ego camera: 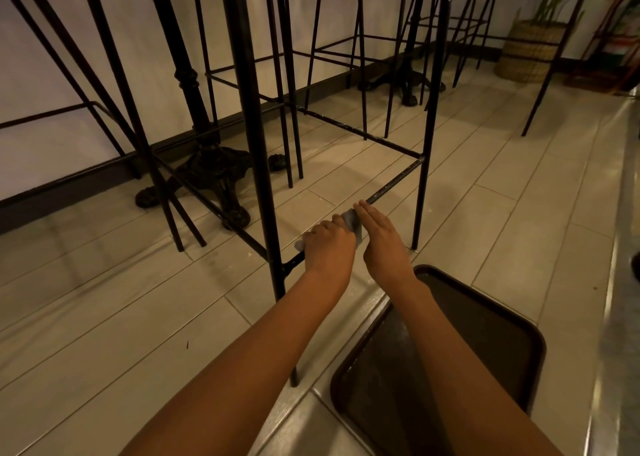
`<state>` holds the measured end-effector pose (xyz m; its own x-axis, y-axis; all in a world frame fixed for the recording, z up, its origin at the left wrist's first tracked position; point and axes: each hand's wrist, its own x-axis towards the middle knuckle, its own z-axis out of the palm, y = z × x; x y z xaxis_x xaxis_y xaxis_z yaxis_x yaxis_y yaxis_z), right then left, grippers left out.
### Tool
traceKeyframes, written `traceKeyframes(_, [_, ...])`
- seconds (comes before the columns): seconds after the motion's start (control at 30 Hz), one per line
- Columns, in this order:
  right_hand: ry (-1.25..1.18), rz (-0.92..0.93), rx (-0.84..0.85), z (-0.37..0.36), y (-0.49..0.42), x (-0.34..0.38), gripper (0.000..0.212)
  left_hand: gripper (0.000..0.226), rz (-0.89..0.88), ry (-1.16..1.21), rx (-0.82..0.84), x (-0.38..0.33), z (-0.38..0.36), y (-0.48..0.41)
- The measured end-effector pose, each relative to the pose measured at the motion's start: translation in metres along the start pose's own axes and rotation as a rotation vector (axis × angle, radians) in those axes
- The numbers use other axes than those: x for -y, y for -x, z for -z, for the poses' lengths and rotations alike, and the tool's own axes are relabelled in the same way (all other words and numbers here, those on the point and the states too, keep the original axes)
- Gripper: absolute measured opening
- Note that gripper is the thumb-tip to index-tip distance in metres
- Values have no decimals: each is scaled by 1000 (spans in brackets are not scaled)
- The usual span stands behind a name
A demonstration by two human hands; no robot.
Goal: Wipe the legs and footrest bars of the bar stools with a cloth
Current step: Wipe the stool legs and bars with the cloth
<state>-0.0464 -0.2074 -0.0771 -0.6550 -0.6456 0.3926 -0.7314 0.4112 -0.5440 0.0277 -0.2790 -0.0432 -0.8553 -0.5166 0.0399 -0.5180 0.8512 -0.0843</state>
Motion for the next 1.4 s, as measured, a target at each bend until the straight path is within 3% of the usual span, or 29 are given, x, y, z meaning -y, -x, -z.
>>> traceKeyframes(0.07, [-2, -3, 9, 1, -1, 1, 76, 34, -4, -5, 1, -4, 2, -6])
traceKeyframes(0.23, [17, 2, -9, 0, 0, 3, 72, 41, -30, 118, -18, -7, -1, -14])
traceKeyframes(0.5, [-78, 120, 72, -3, 2, 23, 50, 84, -73, 230, 132, 11, 4, 3])
traceKeyframes(0.63, [-164, 109, 121, 0, 6, 30, 41, 81, 42, 336, 247, 22, 18, 22])
traceKeyframes(0.73, [-55, 129, 149, -3, 6, 28, 47, 80, 61, 177, 289, 26, 26, 40])
traceKeyframes(0.93, [-21, 203, 106, -6, 8, 29, 44, 58, 16, 30, 175, 25, 30, 48])
traceKeyframes(1.3, [-195, 207, -45, -2, -14, 10, 38, 69, -34, 6, 143, 15, 8, 18])
traceKeyframes(1.4, [-186, 202, -100, -1, -22, 3, 28, 69, -52, 41, 121, 14, 4, 7])
